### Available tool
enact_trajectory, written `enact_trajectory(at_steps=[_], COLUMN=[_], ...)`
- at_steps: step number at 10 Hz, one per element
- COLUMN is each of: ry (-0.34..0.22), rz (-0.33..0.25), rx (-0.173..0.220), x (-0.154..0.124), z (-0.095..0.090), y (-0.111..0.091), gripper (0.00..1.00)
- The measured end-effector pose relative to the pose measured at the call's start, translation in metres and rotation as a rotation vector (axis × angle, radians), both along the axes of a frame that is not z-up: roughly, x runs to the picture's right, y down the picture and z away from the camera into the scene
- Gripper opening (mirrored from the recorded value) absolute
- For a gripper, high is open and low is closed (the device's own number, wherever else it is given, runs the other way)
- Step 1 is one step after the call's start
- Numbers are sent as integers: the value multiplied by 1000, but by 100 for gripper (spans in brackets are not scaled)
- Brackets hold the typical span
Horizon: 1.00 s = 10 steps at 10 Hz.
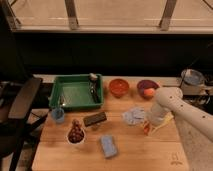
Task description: Place pepper in tray
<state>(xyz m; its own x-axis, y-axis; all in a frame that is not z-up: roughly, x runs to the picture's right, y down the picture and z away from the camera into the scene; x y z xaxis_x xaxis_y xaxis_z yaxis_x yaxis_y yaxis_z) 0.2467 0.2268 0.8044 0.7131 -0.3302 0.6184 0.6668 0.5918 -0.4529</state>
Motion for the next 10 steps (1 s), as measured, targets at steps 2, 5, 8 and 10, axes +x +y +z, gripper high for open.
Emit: enact_trajectory(at_steps=[2,5,8,10], ry=[16,11,-74,-169], rz=[10,13,-10,-18], rx=[58,185,298,357], x=[7,11,-15,-60], z=[-16,-39,-33,-26], y=[-25,-95,-170,-206], gripper=[0,0,0,0])
